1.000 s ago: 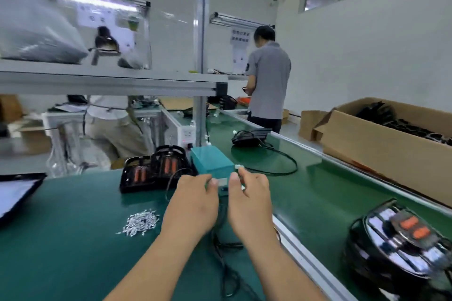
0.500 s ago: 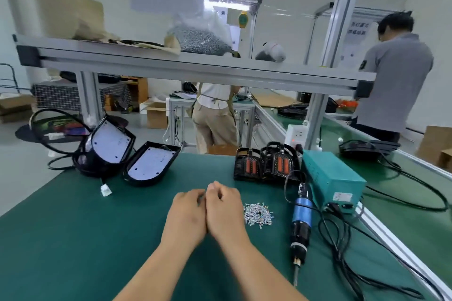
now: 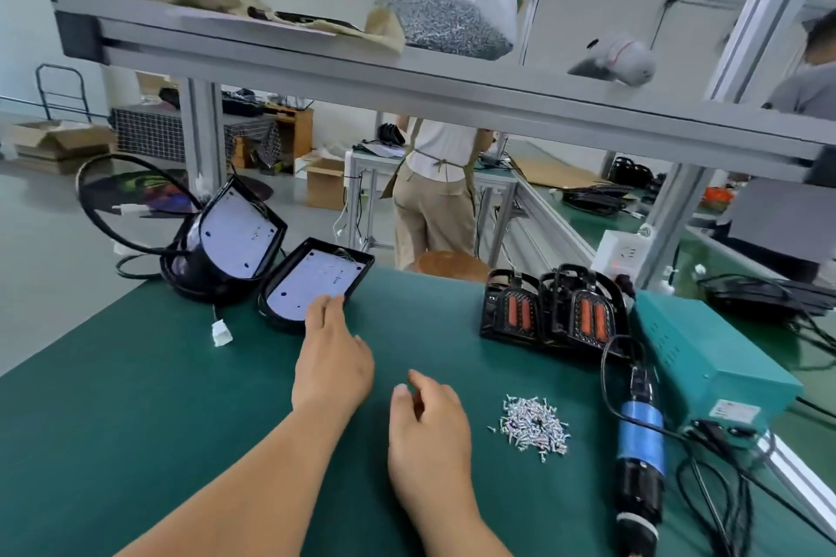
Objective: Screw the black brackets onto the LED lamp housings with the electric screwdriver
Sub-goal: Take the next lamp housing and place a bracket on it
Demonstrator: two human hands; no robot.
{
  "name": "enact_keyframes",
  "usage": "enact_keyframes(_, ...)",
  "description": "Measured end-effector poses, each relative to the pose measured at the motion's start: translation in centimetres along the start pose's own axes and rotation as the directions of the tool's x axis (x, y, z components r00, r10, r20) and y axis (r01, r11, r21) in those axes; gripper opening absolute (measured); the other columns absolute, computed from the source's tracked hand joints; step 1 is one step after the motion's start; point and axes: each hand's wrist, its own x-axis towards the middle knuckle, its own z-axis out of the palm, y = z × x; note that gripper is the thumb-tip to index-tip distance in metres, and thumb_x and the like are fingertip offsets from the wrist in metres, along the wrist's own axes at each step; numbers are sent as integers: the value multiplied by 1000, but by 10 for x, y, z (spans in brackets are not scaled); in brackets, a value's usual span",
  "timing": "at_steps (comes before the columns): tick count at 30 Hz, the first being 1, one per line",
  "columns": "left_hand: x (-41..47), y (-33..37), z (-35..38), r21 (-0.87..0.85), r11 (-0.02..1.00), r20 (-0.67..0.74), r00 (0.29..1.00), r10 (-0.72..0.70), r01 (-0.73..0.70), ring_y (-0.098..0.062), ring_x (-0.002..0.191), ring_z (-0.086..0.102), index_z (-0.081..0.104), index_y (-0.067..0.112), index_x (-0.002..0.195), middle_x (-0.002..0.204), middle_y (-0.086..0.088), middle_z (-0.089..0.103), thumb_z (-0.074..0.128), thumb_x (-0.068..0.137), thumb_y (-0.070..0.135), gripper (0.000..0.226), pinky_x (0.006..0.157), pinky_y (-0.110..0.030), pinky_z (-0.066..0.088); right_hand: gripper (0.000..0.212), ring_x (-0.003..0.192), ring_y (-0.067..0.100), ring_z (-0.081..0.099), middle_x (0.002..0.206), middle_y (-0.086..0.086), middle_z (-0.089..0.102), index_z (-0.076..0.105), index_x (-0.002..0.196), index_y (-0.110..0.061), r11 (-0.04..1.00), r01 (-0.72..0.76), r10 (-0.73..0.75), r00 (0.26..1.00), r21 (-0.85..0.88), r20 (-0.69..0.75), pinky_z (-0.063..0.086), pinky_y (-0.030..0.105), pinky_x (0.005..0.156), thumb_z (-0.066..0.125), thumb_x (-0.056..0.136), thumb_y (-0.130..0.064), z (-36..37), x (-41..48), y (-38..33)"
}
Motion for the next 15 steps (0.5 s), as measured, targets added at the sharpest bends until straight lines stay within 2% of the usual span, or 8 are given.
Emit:
enact_keyframes(1, 5, -1, 0, 20, 1000, -12, 1000, 15, -15, -27, 130, 44, 30, 7, 151, 158, -6, 19, 50, 93, 5, 62, 97, -34, 40, 39, 98, 3, 44, 116, -5, 51, 55, 138, -17, 1000, -1, 1, 1000, 6, 4, 27, 9, 83, 47, 102, -31, 1, 1, 1)
enact_keyframes(3, 13, 0, 0, 47, 999, -20, 1000, -14, 15, -32, 135, 40, 29, 5, 150, 157, -12, 23, 50, 91, 2, 63, 102, -36, 39, 39, 99, 3, 46, 117, -6, 51, 55, 137, -18, 1000, -3, 3, 1000, 25, 7, 28, 10, 83, 47, 102, -31, 1, 1, 3)
enact_keyframes(5, 14, 1, 2, 81, 995, -4, 998, -60, 60, -30, 126, 46, 36, 5, 146, 151, -13, 31, 47, 94, 4, 54, 93, -30, 40, 38, 99, 4, 47, 116, -7, 51, 56, 137, -19, 999, -7, 7, 1000, 43, 0, 28, 10, 82, 47, 102, -32, 1, 1, 3)
enact_keyframes(7, 9, 2, 3, 208, 974, 34, 994, -101, 92, -26, 111, 49, 47, 7, 137, 145, -9, 36, 42, 97, 7, 40, 83, -26, 40, 39, 99, 3, 46, 115, -8, 49, 55, 137, -18, 999, -17, 17, 1000, 52, -1, 28, 10, 83, 46, 102, -32, 0, 0, 3)
enact_keyframes(9, 7, 2, 2, 256, 962, 19, 994, -105, 96, -26, 87, 48, 55, 13, 129, 131, -8, 46, 45, 96, 8, 34, 71, -31, 40, 40, 100, 3, 45, 114, -10, 48, 54, 138, -18, 998, -28, 27, 1000, 58, 7, 28, 11, 84, 46, 102, -33, -1, 1, 2)
enact_keyframes(10, 4, 3, 1, 261, 960, 25, 994, -110, 100, -27, 81, 47, 58, 16, 124, 125, -8, 49, 46, 96, 10, 31, 69, -33, 39, 41, 103, 4, 46, 115, -9, 50, 54, 139, -17, 998, -29, 28, 1000, 54, 12, 29, 12, 87, 45, 102, -33, -2, 1, 1)
enact_keyframes(13, -15, 9, -2, 321, 945, 36, 996, -79, 63, -29, 88, 57, 63, 25, 115, 115, -2, 57, 49, 96, 23, 23, 68, -32, 39, 44, 125, 14, 50, 134, 0, 57, 51, 142, -14, 999, -35, 35, 999, 24, 8, 31, 18, 101, 45, 103, -33, -3, 1, -1)
enact_keyframes(15, -32, 14, -6, 281, 958, 21, 998, -63, 55, -27, 93, 62, 65, 30, 109, 112, 3, 62, 49, 96, 30, 21, 67, -30, 41, 46, 132, 18, 48, 141, 4, 56, 51, 142, -12, 997, -72, 72, 997, 41, 0, 31, 22, 106, 44, 103, -35, -4, 3, -2)
